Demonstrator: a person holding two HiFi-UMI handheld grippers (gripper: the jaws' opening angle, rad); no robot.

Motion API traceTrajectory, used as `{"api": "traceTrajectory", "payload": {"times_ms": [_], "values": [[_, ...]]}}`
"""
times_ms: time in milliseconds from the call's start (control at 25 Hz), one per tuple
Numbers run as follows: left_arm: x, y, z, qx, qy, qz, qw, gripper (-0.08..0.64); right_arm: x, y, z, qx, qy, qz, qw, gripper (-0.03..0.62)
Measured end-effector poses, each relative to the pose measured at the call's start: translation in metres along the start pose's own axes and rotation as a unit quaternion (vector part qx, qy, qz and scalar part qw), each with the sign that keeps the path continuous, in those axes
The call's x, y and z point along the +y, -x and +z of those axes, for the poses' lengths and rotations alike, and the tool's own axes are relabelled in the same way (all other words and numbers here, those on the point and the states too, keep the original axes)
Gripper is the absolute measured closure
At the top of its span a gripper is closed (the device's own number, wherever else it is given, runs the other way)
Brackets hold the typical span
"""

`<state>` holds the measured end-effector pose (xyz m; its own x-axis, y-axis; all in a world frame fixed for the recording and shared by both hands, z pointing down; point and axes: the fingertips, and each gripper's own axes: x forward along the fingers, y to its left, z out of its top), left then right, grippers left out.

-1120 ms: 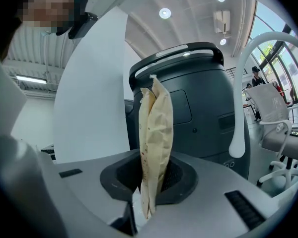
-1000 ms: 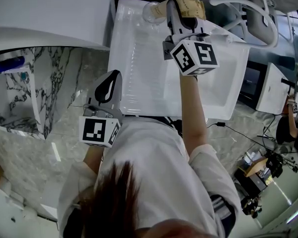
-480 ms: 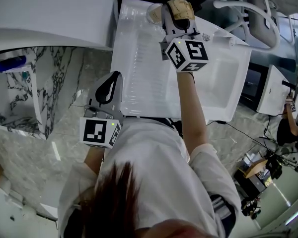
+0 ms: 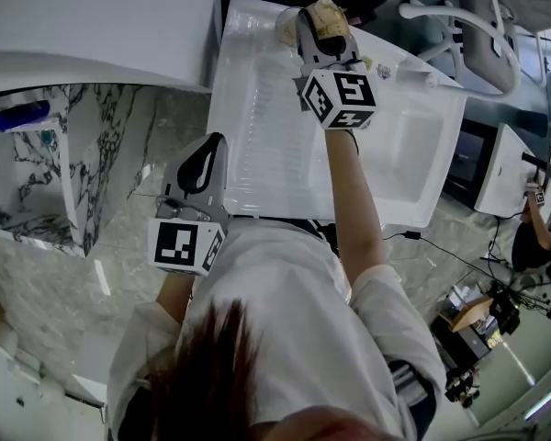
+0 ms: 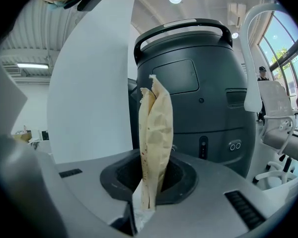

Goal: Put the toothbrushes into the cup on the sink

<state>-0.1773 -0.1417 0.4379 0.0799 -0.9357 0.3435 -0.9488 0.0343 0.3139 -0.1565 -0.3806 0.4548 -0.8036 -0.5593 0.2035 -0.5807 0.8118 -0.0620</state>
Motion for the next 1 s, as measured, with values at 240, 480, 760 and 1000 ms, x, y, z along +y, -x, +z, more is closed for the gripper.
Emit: {"api": "traceTrajectory", "payload": {"times_ms": [240, 480, 760, 1000], "values": [[-0.001, 0.0, 0.0, -0.001, -0.001, 0.001, 1.0, 0.535, -0.004, -0.001, -0.001, 0.006, 0.006, -0.004, 1.0, 0.543], [-0.003, 0.0, -0.001, -0.001, -0.001, -0.001, 1.0, 0.535, -0.018, -0.002, -0.008, 0.023, 0.002, -0.025, 0.999, 0.442], [-0.006, -0.001, 0.0, -0.001, -0.002, -0.003, 1.0, 0.535, -0.029, 0.002, -0.017, 0.032, -0.02, -0.035, 0.999, 0.373], [-0.009, -0.001, 0.001, -0.004, -0.003, -0.004, 1.0, 0.535, -0.027, 0.005, -0.013, 0.021, -0.03, -0.027, 0.999, 0.37]]}}
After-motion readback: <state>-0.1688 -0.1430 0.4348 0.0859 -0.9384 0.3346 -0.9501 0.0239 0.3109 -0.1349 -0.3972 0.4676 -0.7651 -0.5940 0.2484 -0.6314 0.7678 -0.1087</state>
